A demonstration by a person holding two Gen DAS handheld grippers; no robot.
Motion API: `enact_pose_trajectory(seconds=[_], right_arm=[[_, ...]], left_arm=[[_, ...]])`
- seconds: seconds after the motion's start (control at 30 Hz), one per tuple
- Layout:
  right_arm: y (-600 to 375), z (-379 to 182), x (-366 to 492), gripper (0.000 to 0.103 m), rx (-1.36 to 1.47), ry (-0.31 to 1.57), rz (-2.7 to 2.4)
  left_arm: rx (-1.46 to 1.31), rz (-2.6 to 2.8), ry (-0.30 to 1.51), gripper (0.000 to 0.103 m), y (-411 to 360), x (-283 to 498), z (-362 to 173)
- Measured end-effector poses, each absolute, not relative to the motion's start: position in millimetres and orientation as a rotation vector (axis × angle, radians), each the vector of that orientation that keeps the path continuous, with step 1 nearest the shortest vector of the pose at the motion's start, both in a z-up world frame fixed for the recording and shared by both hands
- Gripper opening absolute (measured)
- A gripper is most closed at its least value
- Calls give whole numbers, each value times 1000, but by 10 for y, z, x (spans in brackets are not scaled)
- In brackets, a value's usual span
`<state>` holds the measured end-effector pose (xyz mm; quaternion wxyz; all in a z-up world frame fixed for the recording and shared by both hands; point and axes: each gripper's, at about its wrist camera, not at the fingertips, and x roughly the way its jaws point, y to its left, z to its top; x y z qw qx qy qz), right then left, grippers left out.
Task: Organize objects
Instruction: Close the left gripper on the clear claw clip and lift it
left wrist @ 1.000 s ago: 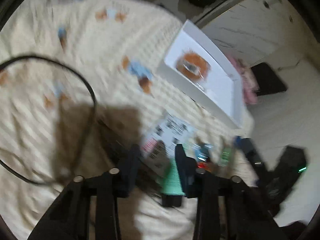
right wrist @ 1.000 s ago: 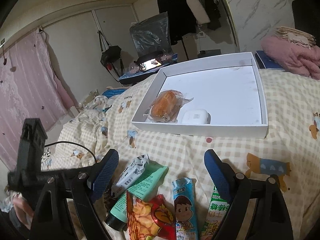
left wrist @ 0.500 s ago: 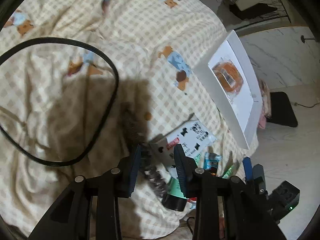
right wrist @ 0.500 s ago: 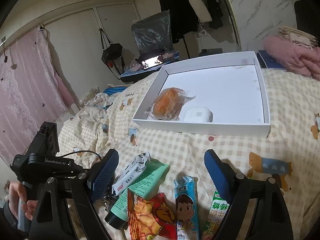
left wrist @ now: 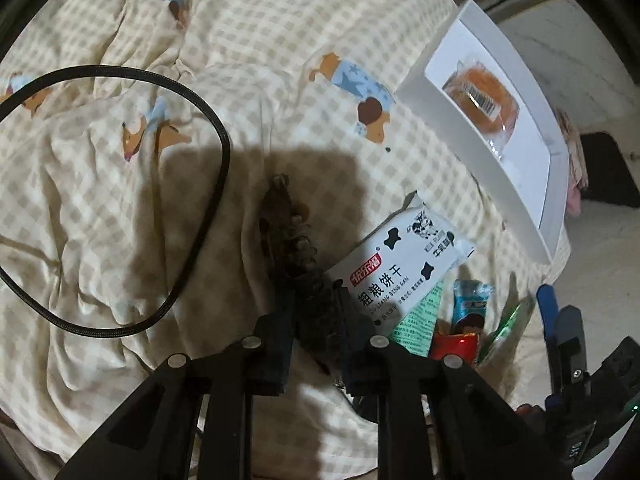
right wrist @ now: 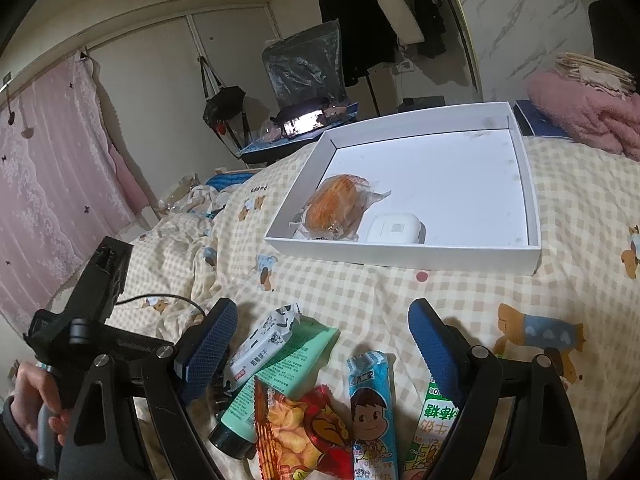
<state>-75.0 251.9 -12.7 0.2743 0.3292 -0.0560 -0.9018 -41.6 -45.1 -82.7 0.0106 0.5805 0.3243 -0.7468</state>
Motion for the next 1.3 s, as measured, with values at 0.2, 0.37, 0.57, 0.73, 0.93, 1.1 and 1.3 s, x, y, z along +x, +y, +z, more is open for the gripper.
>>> enact_pose_trajectory(seconds=[0.2,0.37,0.57,0.73,0.93,1.1,1.3], right_arm=[[2503,-135,-752,88,889,-142,-2418],[2501,-137,-756,88,889,-149,-2420],[2512,-141,-770,88,894,-171,-2419],[2529,-150,-781,88,902,-193,-2411],[2537,-157,-785,88,909,-198,-2410],[2525,-168,-792,88,914,-189,-2408],[2537,-182,-804,88,917,-192,-2409]], left_arm=[[1862,-2283,978,50,-461,-446,-948],[1855,-2336,950,41,-439,-438,-922],[1774,-2525,672,36,-361,-401,-624],[1722,-2679,654,36,-364,-389,-412],[1609,-2818,475,36,-324,-626,-184],[1563,-2865,322,36,-307,-998,-304],[1647,-2793,475,36,-394,-1060,-751]])
